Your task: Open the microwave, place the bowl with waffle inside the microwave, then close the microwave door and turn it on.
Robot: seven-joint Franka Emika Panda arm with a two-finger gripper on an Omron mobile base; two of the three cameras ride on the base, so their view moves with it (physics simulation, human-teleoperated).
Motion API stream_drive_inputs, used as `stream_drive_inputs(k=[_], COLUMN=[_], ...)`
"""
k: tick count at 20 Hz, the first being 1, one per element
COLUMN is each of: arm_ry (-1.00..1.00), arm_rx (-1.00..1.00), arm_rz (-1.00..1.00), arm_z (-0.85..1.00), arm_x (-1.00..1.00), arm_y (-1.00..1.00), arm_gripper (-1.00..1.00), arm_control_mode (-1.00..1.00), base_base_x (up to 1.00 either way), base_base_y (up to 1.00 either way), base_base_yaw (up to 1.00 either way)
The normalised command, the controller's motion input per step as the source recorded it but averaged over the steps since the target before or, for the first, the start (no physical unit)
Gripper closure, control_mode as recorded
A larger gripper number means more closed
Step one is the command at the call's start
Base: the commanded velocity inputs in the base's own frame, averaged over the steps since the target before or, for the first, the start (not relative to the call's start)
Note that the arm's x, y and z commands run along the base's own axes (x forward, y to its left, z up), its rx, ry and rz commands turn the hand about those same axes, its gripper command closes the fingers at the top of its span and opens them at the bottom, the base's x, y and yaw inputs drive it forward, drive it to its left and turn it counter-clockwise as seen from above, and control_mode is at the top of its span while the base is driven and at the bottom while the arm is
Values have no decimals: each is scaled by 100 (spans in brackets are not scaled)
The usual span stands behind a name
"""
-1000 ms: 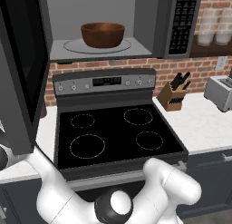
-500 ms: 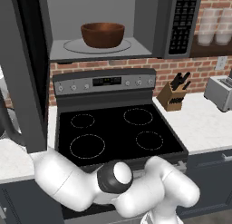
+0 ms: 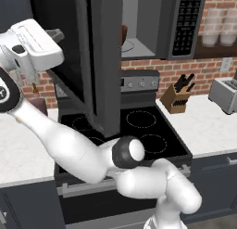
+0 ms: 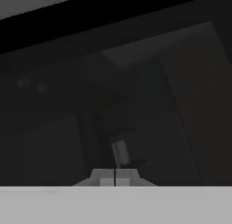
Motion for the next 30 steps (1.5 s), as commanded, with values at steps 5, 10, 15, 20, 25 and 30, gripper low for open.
stream_drive_inputs(k=[5,10,15,20,25,30], arm_ry=[4,14,22,15,2,-6], arm_rx=[63,65,56,40,19,5], arm_rz=[0,0,4,18,28,30], arm_z=[25,7,13,9,-25,-69], arm_x=[-37,-32,1,95,100,100], arm_y=[-100,-100,-100,-93,-49,-5], arm_gripper=[100,100,100,100,100,100], arm_control_mode=[-100,-100,-100,-100,-100,-100], base_base_x=[0,0,0,0,0,0], base_base_y=[0,0,0,0,0,0], base_base_yaw=[0,0,0,0,0,0])
